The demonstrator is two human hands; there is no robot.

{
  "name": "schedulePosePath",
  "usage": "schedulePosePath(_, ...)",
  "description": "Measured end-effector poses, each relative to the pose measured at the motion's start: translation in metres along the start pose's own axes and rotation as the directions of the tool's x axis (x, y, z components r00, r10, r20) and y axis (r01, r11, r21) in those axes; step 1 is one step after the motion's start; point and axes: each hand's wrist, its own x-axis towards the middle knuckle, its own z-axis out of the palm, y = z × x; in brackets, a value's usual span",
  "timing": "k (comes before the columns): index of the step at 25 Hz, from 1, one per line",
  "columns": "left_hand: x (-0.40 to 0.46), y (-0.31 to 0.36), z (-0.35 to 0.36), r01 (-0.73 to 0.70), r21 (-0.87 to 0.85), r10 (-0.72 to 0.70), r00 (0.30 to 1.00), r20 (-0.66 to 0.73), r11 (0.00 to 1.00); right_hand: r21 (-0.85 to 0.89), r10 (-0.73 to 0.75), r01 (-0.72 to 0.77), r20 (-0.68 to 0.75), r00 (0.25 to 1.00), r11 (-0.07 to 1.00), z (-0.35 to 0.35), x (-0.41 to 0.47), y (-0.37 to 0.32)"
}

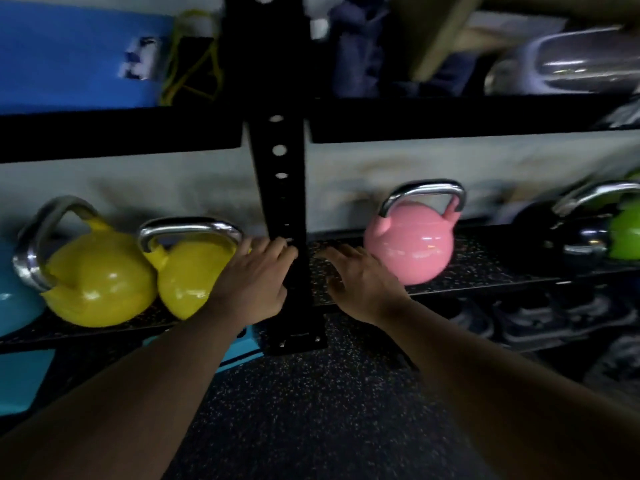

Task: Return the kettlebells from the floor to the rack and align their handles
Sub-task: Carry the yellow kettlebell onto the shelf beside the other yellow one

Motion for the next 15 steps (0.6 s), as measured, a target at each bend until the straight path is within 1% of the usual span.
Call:
schedulePosePath(2,0.026,0.047,-0.013,0.021,0.024,-0.022,0.999,0.039,0.999,-0.105,0.028,-0.03,-0.014,0.999,0.994,-0.025,-0.031,0.047)
schedulePosePath(5,0.065,0.115,-0.033,0.058,0.008,-0.058,0.997,0.055,0.998,-0.175,0.103,-0.113,-0.065,0.993,0.978,-0.06,-0.081,0.115)
schedulePosePath(8,0.106,0.189,-0.047,0.023,-0.006,-0.023,0.998,0.062,1.0,-0.196,0.19,-0.21,-0.118,0.975,0.958,-0.097,-0.134,0.187)
schedulePosePath(11,0.147,0.257,-0.06,-0.025,-0.004,0.025,0.999,0.035,1.0,-0.197,0.26,-0.292,-0.174,0.95,0.936,-0.125,-0.175,0.249)
schedulePosePath(13,0.172,0.291,-0.065,-0.045,-0.018,0.045,0.999,0.027,0.999,-0.194,0.286,-0.32,-0.185,0.94,0.927,-0.136,-0.19,0.281)
schedulePosePath(15,0.197,0.318,-0.066,-0.094,0.0,0.094,0.996,0.007,0.996,-0.177,0.312,-0.347,-0.2,0.929,0.921,-0.146,-0.199,0.31)
